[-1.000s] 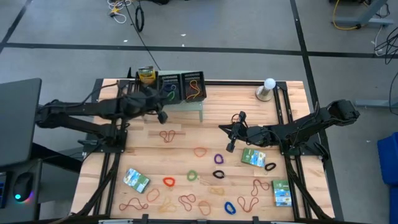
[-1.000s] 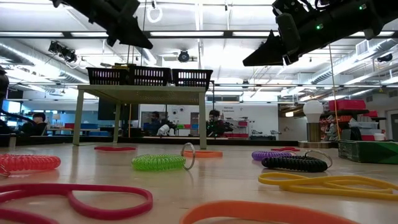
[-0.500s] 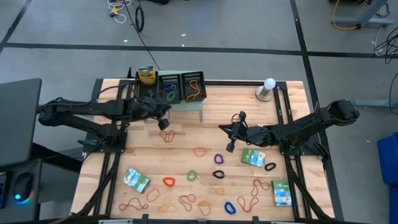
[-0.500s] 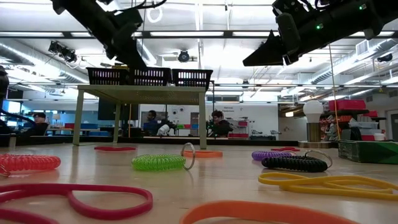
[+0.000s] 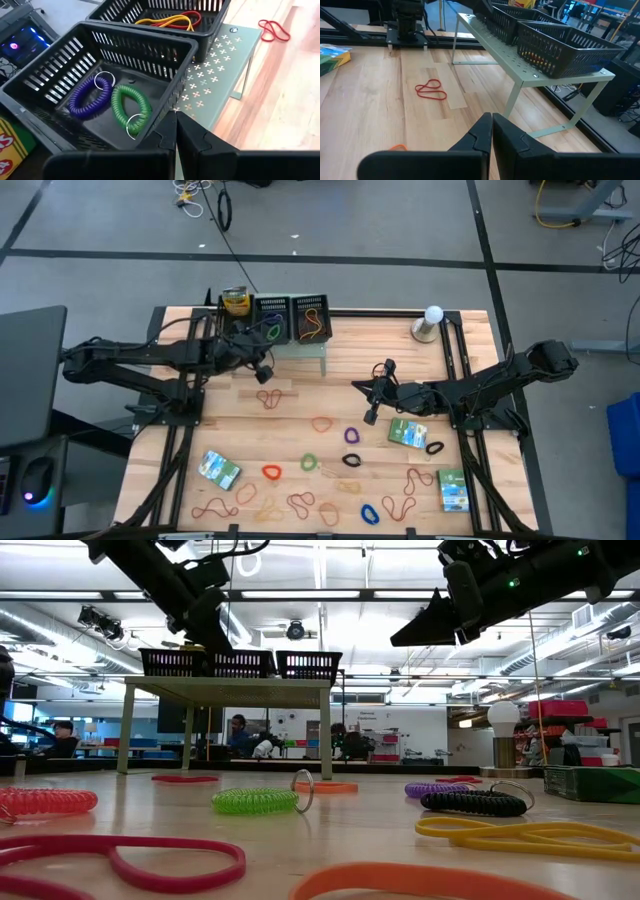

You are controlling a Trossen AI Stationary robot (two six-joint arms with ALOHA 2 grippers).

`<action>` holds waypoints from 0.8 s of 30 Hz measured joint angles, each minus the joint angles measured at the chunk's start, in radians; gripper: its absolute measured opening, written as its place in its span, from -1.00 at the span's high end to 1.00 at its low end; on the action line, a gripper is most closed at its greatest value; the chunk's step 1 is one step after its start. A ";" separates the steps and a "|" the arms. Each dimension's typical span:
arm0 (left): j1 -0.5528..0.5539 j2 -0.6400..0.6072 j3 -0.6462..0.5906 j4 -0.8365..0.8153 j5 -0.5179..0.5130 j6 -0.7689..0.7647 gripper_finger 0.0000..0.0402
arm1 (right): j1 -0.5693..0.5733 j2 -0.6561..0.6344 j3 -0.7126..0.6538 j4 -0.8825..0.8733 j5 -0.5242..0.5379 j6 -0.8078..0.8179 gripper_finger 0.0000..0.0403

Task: Pick & Place Office Desk Supplies
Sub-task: Adjust the middle black bin, then put the red rubber band into the right black bin

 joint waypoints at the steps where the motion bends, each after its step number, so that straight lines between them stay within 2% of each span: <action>1: -0.002 0.000 0.000 -0.001 0.000 0.005 0.96 | 0.000 0.000 0.000 0.000 0.000 0.000 0.89; 7: -0.029 -0.006 0.000 0.021 0.000 0.021 0.96 | 0.000 0.000 0.000 0.000 0.000 0.000 0.89; 14: -0.115 -0.006 -0.011 0.163 0.040 0.070 0.96 | 0.000 0.000 0.000 0.000 0.000 0.000 0.89; 18: -0.180 -0.006 -0.092 0.378 0.121 0.112 0.96 | 0.000 0.000 0.000 0.000 0.000 0.000 0.89; 24: -0.256 0.002 -0.312 0.900 0.219 0.127 0.96 | 0.000 0.000 0.000 0.000 0.000 0.000 0.89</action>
